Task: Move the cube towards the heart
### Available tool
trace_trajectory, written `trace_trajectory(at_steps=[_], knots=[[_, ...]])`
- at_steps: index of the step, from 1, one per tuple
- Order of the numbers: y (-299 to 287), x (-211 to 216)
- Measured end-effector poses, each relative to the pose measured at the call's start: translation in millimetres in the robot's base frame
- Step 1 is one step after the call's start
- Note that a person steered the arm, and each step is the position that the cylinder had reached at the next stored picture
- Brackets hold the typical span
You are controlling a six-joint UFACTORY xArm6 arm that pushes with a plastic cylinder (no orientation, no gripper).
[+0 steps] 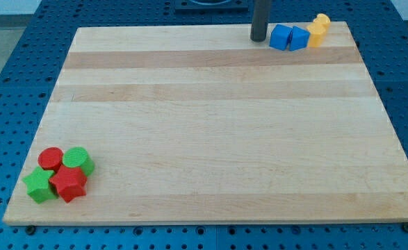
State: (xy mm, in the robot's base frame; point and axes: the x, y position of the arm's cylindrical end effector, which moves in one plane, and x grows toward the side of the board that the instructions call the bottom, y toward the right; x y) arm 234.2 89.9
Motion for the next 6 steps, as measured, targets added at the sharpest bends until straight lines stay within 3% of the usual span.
trace_trajectory(at_steps=[1, 2, 6], knots=[[-5, 36], [8, 46], [32, 15]])
